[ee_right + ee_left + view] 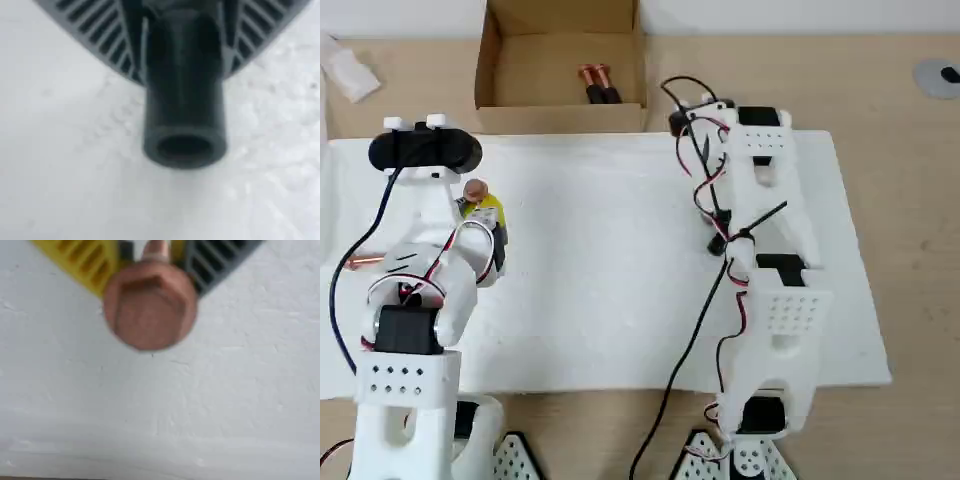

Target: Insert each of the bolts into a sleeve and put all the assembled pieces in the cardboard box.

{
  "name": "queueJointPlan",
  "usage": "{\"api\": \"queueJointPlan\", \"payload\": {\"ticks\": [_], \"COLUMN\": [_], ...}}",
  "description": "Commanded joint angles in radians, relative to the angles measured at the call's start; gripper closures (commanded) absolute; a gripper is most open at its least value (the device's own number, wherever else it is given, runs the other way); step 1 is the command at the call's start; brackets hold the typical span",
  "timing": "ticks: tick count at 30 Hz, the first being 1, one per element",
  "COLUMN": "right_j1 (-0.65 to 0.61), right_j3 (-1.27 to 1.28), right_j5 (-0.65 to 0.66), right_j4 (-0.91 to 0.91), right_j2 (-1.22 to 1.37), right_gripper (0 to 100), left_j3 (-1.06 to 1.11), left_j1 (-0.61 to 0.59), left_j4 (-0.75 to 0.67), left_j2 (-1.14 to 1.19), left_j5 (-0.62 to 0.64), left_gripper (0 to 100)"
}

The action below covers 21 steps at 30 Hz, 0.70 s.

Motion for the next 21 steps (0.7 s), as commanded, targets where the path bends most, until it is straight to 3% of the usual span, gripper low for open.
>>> {"api": "queueJointPlan", "payload": {"ticks": [1, 7, 13, 21], "right_j1": [-0.013, -0.018, -0.099, -0.243], "right_j3": [-0.153, -0.361, -0.513, -0.427], "right_j5": [0.017, 0.017, 0.015, 0.011], "right_j4": [0.040, 0.157, 0.222, 0.262], "right_j2": [-0.045, -0.189, -0.450, -0.858], "right_gripper": [98.9, 98.9, 98.8, 98.8], "left_j3": [-0.055, -0.161, -0.295, -0.319], "left_j1": [0.009, -0.012, -0.038, -0.028], "left_j4": [0.000, 0.031, 0.075, 0.137], "left_j2": [-0.027, -0.027, -0.027, -0.028], "left_j5": [0.003, 0.011, 0.011, 0.029], "left_gripper": [99, 100, 100, 100]}}
